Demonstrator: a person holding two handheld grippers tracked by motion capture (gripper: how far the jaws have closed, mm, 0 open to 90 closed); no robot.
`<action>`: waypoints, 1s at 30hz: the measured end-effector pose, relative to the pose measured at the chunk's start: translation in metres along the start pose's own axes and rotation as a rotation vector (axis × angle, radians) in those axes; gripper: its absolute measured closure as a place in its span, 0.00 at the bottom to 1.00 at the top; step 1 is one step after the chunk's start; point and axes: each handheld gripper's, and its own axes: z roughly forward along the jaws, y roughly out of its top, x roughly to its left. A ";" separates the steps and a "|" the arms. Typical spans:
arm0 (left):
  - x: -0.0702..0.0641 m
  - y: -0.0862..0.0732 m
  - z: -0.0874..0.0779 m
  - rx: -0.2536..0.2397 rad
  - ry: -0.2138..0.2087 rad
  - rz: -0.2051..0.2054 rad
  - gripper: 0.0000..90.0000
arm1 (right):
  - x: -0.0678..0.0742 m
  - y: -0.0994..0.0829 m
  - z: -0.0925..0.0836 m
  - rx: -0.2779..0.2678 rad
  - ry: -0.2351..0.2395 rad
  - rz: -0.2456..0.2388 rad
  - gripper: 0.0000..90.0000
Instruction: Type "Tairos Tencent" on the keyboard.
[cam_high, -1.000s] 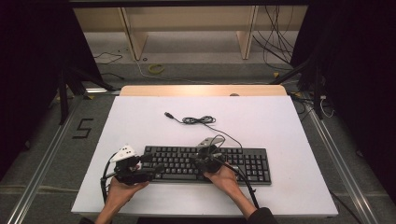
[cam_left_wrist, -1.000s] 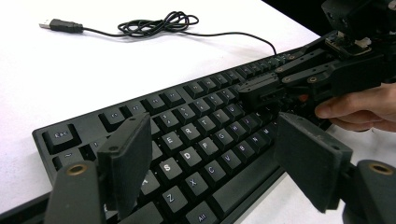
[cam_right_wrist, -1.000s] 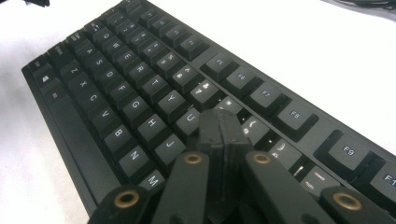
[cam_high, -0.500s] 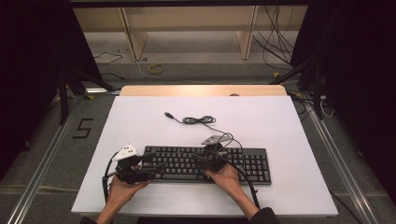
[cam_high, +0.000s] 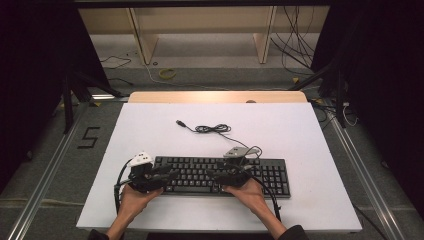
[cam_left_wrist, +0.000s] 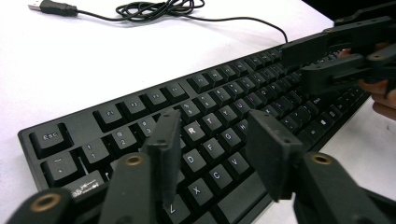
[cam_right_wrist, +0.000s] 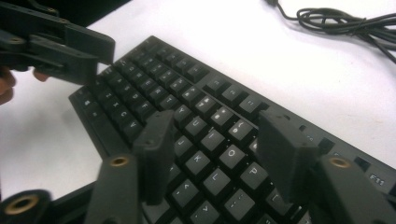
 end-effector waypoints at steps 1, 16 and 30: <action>0.000 0.001 0.001 0.000 0.001 -0.002 0.65 | 0.000 0.000 -0.002 -0.008 0.004 -0.002 0.50; -0.005 0.012 0.023 0.091 0.014 0.059 0.99 | 0.001 -0.008 -0.019 -0.040 0.009 -0.014 0.40; -0.002 0.015 0.043 0.155 0.036 0.057 0.99 | 0.006 -0.012 -0.027 -0.049 0.020 -0.021 0.39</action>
